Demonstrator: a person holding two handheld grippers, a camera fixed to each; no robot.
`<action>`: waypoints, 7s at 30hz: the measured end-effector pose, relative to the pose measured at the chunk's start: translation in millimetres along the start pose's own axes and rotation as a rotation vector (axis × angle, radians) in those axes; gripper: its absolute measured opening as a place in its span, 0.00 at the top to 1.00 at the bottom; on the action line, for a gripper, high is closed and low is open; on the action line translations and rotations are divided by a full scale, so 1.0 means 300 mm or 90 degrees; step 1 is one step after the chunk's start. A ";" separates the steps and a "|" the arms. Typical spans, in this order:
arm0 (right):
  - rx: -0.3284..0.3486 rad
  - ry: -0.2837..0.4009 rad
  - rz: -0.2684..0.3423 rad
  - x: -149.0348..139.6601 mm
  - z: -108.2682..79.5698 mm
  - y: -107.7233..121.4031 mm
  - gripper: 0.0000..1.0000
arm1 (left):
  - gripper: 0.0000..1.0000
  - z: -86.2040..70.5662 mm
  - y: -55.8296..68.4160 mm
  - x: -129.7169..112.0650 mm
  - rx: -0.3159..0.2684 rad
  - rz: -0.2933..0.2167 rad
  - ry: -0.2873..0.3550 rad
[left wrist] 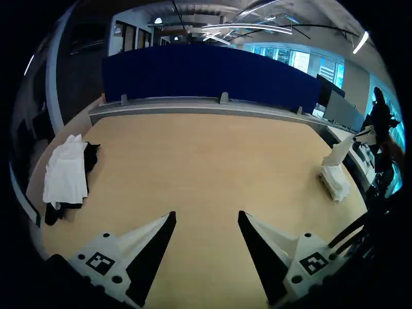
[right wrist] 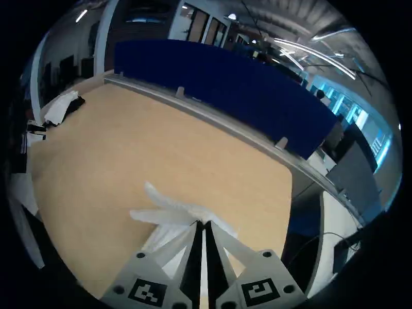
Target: Fold towel
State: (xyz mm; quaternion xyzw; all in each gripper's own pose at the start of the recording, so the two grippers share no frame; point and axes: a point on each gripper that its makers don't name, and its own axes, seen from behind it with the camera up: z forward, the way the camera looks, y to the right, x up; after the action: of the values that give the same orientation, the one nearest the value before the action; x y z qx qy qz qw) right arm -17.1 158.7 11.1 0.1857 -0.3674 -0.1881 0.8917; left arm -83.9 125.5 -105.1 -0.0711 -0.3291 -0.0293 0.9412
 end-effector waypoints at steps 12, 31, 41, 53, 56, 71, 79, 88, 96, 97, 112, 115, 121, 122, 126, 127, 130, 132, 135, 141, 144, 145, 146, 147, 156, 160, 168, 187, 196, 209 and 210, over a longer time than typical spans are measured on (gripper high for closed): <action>-0.010 -0.037 0.059 -0.198 -0.031 -0.011 0.96 | 0.11 -0.001 0.009 -0.007 -0.010 0.005 -0.003; -0.035 -0.086 0.078 -0.345 -0.023 -0.012 0.97 | 0.11 -0.003 0.012 -0.014 -0.012 0.004 -0.003; -0.054 -0.153 0.162 -0.601 0.028 -0.024 0.97 | 0.11 -0.008 -0.008 -0.024 -0.004 0.009 -0.007; -0.067 -0.199 0.218 -0.739 0.101 -0.051 0.97 | 0.11 -0.008 -0.007 -0.008 0.000 0.014 -0.007; -0.079 -0.204 0.227 -0.749 0.112 -0.036 0.97 | 0.11 -0.009 -0.003 -0.006 -0.001 0.015 -0.006; -0.103 -0.191 0.226 -0.730 0.106 -0.032 0.85 | 0.11 -0.002 -0.012 -0.006 0.000 0.011 -0.005; -0.123 -0.175 0.223 -0.725 0.065 -0.034 0.35 | 0.11 0.003 -0.008 0.001 -0.004 0.014 -0.005; -0.140 -0.175 0.225 -0.734 0.023 -0.027 0.32 | 0.11 0.007 0.000 0.004 -0.009 0.017 -0.004; -0.130 -0.126 0.234 -0.645 0.001 -0.050 0.25 | 0.11 0.012 -0.007 0.002 -0.009 0.016 -0.005; -0.127 -0.116 0.235 -0.625 0.005 -0.053 0.21 | 0.11 0.012 -0.007 0.002 -0.009 0.016 -0.004; -0.082 -0.064 0.228 -0.466 0.090 -0.121 0.00 | 0.11 -0.005 -0.026 0.003 -0.003 0.011 0.000; -0.073 -0.063 0.228 -0.461 0.107 -0.142 0.00 | 0.11 -0.005 -0.035 0.000 -0.001 0.009 -0.001; -0.053 -0.081 0.226 -0.501 0.152 -0.191 0.00 | 0.11 -0.008 -0.045 -0.004 0.004 0.014 -0.002; -0.050 -0.087 0.224 -0.515 0.158 -0.198 0.00 | 0.11 -0.009 -0.047 -0.004 0.005 0.016 -0.003; -0.040 -0.108 0.208 -0.566 0.171 -0.219 0.00 | 0.11 -0.014 -0.051 -0.003 0.007 0.021 -0.003; -0.039 -0.111 0.204 -0.573 0.174 -0.222 0.00 | 0.11 -0.014 -0.052 -0.003 0.007 0.021 -0.003; -0.034 -0.116 0.196 -0.586 0.180 -0.226 0.00 | 0.11 -0.012 -0.057 0.000 0.008 0.020 -0.003; -0.032 -0.116 0.195 -0.585 0.182 -0.225 0.00 | 0.11 -0.010 -0.060 0.002 0.009 0.018 -0.003; -0.033 -0.108 0.199 -0.563 0.176 -0.218 0.00 | 0.11 -0.007 -0.064 0.006 0.010 0.015 -0.002; -0.047 -0.062 0.209 -0.468 0.146 -0.168 0.00 | 0.11 0.000 -0.070 0.010 0.010 0.008 -0.001; -0.054 -0.041 0.219 -0.423 0.138 -0.132 0.00 | 0.11 0.006 -0.072 0.009 0.010 0.008 -0.001; -0.055 -0.040 0.221 -0.416 0.138 -0.125 0.00 | 0.11 0.007 -0.070 0.009 0.010 0.008 -0.001; -0.056 -0.038 0.223 -0.409 0.137 -0.117 0.00 | 0.11 0.008 -0.068 0.010 0.010 0.008 -0.001; -0.057 -0.036 0.225 -0.402 0.137 -0.110 0.00 | 0.11 0.008 -0.067 0.010 0.009 0.008 -0.001; -0.062 -0.026 0.218 -0.373 0.141 -0.108 0.00 | 0.11 0.009 -0.065 0.012 0.008 0.006 0.001; -0.075 0.004 0.233 -0.328 0.130 -0.097 0.00 | 0.11 0.009 -0.068 0.016 0.009 0.004 0.004; -0.133 0.145 0.283 -0.156 0.042 -0.033 0.00 | 0.11 0.014 -0.058 0.035 0.005 0.006 0.009; -0.207 0.349 0.286 0.122 -0.153 -0.013 0.00 | 0.11 0.012 -0.037 0.076 -0.006 0.013 0.031; -0.233 0.415 0.281 0.236 -0.242 -0.028 0.00 | 0.11 -0.001 -0.058 0.136 0.003 0.012 0.068; -0.219 0.402 0.256 0.261 -0.239 -0.100 0.00 | 0.11 -0.071 -0.090 0.399 0.019 0.014 0.221; -0.217 0.403 0.255 0.264 -0.242 -0.105 0.00 | 0.11 -0.080 -0.093 0.422 0.021 0.014 0.235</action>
State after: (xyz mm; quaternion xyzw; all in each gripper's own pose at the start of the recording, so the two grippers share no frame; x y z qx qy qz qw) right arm 81.6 108.3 -5.2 0.0085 -0.0672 -0.0027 0.9977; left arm 26.8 93.1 -41.5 -0.0525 -0.1503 -0.0265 0.9869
